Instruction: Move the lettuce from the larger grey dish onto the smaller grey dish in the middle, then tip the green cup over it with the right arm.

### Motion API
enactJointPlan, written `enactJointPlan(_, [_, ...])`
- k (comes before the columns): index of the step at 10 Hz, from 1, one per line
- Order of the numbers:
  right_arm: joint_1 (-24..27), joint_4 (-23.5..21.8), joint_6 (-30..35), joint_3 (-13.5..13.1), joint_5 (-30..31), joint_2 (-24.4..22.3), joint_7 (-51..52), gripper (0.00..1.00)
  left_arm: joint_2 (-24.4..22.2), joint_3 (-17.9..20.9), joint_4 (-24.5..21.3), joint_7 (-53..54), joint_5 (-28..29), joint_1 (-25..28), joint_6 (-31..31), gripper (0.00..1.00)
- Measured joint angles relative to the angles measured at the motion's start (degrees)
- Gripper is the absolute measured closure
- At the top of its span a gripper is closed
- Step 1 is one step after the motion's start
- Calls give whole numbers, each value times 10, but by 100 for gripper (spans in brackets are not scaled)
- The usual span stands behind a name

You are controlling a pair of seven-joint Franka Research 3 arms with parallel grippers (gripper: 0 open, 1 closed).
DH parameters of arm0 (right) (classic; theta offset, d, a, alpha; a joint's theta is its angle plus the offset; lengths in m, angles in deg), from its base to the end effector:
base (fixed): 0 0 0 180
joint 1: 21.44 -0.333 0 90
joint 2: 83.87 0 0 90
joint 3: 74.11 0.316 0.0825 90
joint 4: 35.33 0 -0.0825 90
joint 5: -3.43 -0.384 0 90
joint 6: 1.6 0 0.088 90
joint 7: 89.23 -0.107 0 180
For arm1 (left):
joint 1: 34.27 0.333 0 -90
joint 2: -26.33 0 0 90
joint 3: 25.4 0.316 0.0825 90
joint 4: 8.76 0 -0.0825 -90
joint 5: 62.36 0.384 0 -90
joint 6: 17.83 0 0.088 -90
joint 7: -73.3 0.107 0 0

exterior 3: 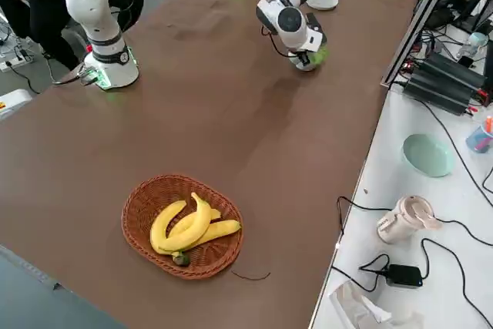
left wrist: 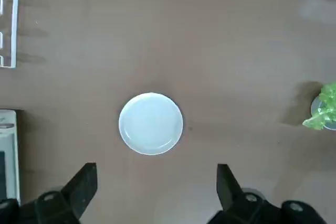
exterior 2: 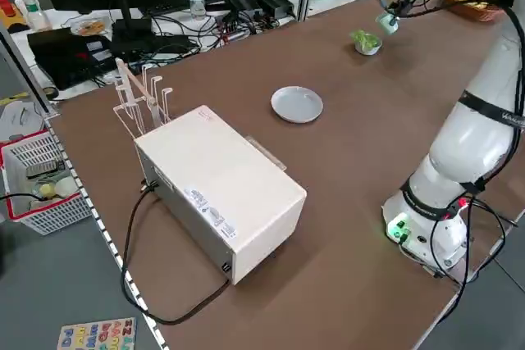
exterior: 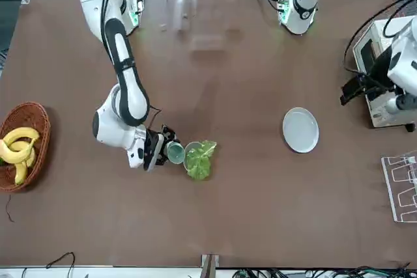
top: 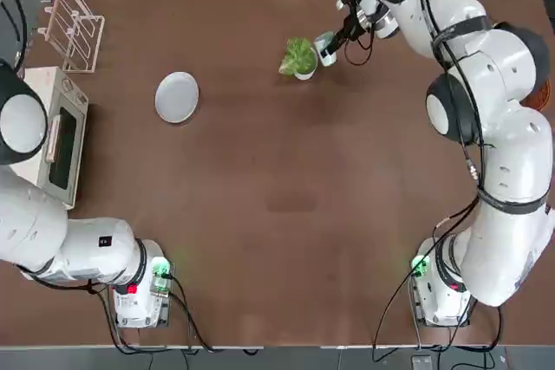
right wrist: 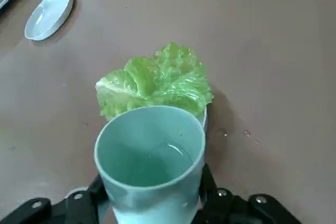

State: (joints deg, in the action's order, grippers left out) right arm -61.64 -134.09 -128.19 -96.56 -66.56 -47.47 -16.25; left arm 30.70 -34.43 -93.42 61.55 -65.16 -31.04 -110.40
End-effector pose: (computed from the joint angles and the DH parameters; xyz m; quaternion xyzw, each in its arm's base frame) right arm 0.6213 0.2603 0.2410 -0.8565 -0.3845 -0.1453 0.3123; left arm 0.5799 -0.0601 0.6301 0.9977 0.0526 0.0263 0.0348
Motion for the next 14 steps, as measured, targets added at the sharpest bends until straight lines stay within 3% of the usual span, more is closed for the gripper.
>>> enactJointPlan(4, [-21,0,3,-16,5,0,-122,31,-5,5,0,34,11,5,30,0])
enactJointPlan(7, [-30,4,3,-17,13,0,-166,31,-8,2,2,35,52,5,51,0])
enactJointPlan(14, [-45,12,23,-16,18,3,-224,31,-3,4,6,35,16,5,52,0])
